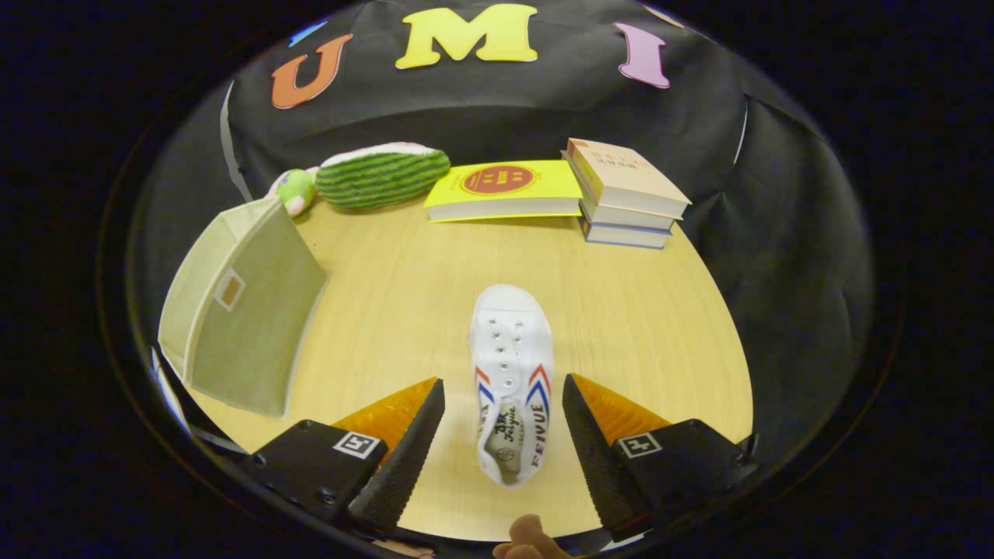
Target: Open the storage box then place both shoes into the box .Put the left shoe in first, then the right shoe, with the right side of both shoes facing outward in a uniform manner.
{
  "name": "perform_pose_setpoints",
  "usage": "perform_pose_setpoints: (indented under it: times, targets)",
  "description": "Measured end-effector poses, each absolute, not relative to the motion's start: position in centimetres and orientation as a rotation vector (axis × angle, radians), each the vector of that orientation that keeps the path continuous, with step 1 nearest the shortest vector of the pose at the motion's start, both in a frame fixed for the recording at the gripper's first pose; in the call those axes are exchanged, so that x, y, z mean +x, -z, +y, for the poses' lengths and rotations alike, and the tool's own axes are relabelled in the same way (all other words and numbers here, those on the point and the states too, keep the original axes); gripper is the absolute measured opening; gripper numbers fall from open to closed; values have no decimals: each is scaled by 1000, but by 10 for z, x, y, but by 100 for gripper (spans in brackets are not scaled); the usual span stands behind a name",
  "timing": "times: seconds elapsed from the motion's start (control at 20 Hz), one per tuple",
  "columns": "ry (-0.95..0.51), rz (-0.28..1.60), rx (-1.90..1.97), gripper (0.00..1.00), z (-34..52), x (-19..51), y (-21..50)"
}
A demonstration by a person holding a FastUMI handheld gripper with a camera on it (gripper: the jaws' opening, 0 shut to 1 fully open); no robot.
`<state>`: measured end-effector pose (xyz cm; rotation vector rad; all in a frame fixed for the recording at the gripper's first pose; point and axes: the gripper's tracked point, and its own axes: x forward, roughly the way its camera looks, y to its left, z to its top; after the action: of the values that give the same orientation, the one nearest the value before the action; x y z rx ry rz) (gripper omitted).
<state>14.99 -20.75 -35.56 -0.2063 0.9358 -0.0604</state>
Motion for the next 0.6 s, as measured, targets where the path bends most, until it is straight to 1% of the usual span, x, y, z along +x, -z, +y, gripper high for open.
perform_pose_setpoints:
  times: [0.15,0.2,0.4,0.45,0.5,0.6]
  targets:
    - [139,1008,-271,95,-248,153,379]
    - [135,1030,-280,95,-251,152,386]
    - [75,1137,-328,97,-260,148,420]
    - [49,1142,-289,96,-254,154,426]
    - [39,1180,-262,92,-254,151,422]
    - [8,1239,-204,92,-255,152,426]
